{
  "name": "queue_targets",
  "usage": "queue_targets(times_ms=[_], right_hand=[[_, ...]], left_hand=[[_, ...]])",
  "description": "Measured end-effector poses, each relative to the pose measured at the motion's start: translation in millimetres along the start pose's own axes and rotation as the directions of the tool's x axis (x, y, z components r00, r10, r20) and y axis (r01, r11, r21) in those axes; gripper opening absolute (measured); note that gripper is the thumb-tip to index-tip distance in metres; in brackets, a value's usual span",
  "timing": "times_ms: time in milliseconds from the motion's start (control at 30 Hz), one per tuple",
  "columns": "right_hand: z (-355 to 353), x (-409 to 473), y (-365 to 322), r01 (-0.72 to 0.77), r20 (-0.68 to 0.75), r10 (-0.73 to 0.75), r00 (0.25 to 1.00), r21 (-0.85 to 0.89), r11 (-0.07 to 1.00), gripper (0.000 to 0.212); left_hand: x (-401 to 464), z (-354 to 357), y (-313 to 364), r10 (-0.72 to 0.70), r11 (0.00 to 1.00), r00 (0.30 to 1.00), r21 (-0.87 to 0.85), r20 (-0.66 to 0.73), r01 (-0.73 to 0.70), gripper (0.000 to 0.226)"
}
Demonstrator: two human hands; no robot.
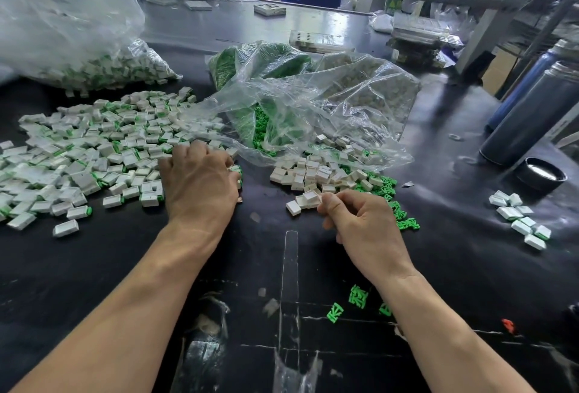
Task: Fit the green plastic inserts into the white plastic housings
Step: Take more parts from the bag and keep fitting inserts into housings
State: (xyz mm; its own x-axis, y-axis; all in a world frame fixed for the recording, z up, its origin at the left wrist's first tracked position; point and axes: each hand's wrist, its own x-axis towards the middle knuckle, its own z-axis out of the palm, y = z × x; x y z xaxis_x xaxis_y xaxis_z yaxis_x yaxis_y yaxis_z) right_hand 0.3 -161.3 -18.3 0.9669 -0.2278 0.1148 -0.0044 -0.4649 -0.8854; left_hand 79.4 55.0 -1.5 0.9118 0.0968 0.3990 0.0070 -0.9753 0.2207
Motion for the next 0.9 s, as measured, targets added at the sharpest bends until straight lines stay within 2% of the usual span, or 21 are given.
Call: queue_targets(times_ms=[67, 167, 267, 367, 433, 567, 733, 900], right_hand=[[-4, 1, 0, -0.017, -0.022, 0.017, 1.0, 0.001, 1.0, 0.035], [-11, 6, 1, -0.024, -0.102, 0.02, 0.995, -0.037, 0.999, 0.039], [-26, 14, 4, -0.061, -0.185, 0.029, 0.982, -0.172, 0.983, 0.041], [-41, 19, 7, -0.126, -0.182, 0.07, 0.981, -0.314, 0.941, 0.033], [-45, 21, 7, -0.171, -0.158, 0.12, 0.98, -0.367, 0.914, 0.029], [-43, 20, 5, -0.224, -0.123, 0.19, 0.974, -0.413, 0.883, 0.017], [-34, 17, 0, -0.212, -0.135, 0.166, 0.977, -0.484, 0.849, 0.009], [-25, 18, -2, -0.206, -0.142, 0.151, 0.978, -0.604, 0.77, 0.019]], left_hand=[[-1, -1, 2, 0.021, 0.999, 1.0, -0.043, -0.014, -0.021, 0.027], [-9, -6, 13, 0.1, 0.964, 0.995, -0.244, -0.018, -0.102, 0.017], [-25, -4, 29, 0.165, 0.902, 0.982, -0.417, 0.096, -0.111, 0.021], [-34, 0, 40, 0.215, 0.917, 0.957, -0.376, 0.196, -0.13, 0.037], [-37, 1, 44, 0.225, 0.931, 0.947, -0.336, 0.23, -0.14, 0.038], [-38, 1, 47, 0.229, 0.94, 0.944, -0.306, 0.236, -0.151, 0.027], [-40, -3, 47, 0.217, 0.921, 0.946, -0.371, 0.241, -0.117, 0.017], [-42, -9, 48, 0.197, 0.886, 0.945, -0.46, 0.26, -0.058, 0.016]])
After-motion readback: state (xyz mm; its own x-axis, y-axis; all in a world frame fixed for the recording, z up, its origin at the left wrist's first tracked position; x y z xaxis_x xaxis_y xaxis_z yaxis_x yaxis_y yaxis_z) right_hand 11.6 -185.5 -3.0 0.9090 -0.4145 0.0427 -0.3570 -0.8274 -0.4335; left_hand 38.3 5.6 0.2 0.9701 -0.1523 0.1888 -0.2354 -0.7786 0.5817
